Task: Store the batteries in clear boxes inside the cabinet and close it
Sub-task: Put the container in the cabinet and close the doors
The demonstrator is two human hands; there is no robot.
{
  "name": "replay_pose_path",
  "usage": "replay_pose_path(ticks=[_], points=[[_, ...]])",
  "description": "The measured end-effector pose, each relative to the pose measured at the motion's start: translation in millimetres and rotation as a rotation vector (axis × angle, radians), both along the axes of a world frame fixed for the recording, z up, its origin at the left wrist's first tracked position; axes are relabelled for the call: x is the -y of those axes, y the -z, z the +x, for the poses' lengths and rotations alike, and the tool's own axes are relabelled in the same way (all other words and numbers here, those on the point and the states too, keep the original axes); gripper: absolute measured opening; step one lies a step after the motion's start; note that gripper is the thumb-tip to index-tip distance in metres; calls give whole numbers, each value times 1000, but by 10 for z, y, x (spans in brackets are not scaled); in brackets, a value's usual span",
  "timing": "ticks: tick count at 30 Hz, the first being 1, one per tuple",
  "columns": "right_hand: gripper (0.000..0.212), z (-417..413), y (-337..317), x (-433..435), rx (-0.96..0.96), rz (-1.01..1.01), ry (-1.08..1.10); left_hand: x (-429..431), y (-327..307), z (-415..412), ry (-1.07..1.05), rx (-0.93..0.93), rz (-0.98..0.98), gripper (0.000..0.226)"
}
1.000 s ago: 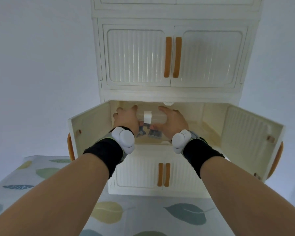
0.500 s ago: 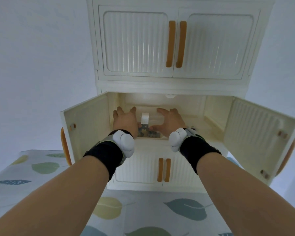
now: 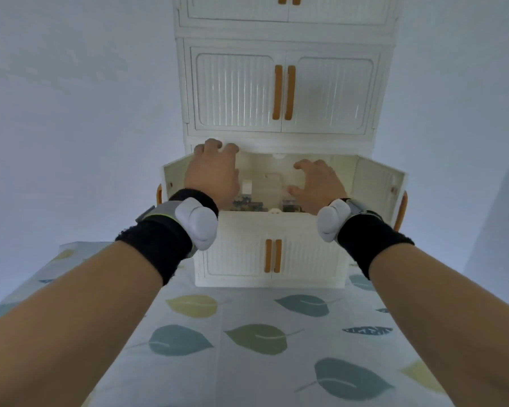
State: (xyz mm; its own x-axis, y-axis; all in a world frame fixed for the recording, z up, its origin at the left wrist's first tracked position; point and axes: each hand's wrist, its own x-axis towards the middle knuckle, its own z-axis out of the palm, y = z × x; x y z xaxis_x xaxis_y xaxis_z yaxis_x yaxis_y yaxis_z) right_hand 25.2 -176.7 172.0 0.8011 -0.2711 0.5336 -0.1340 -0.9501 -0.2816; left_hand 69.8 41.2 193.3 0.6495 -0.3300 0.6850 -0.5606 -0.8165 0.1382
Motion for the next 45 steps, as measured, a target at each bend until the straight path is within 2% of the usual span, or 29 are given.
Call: replay_pose_path(ticks=[3,6,9,12,14,18,22,28,30,33,36,40,45], points=[[50,-503,-137,29,78,-110,125,-272,-109,-276,-69,92,-15,47],[55,-819,-164,153,215,-177,282,-515,-112,-345,-170,82,-29,49],[68,-1050,-121,257,208,-47,440,-659,-50,-422,-256,-65,-44,46],[70,-1176,-80,280,97,180,506,-669,29,-426,-197,-222,-89,41],[64,-1191,-28,253,99,276,460,-643,66,-416,-134,-231,-117,40],[58,-1092,18,162,145,233,337,-475,86,-436,3,-215,-162,37],[51,-829,50,19,181,204,107,-215,149,-326,173,-276,-379,38],[37,-232,117,53,285,236,-74,402,212,8,260,-409,-528,48],[37,-21,127,79,316,253,-93,603,246,178,280,-432,-539,44],[48,247,118,118,350,473,-105,860,278,435,291,-437,-562,38],[45,488,101,166,344,584,-73,1024,246,697,280,-458,-568,39],[37,756,74,206,230,543,-32,1128,130,887,235,-499,-557,54],[60,887,-42,226,126,541,-5,1142,74,956,177,-570,-564,55]])
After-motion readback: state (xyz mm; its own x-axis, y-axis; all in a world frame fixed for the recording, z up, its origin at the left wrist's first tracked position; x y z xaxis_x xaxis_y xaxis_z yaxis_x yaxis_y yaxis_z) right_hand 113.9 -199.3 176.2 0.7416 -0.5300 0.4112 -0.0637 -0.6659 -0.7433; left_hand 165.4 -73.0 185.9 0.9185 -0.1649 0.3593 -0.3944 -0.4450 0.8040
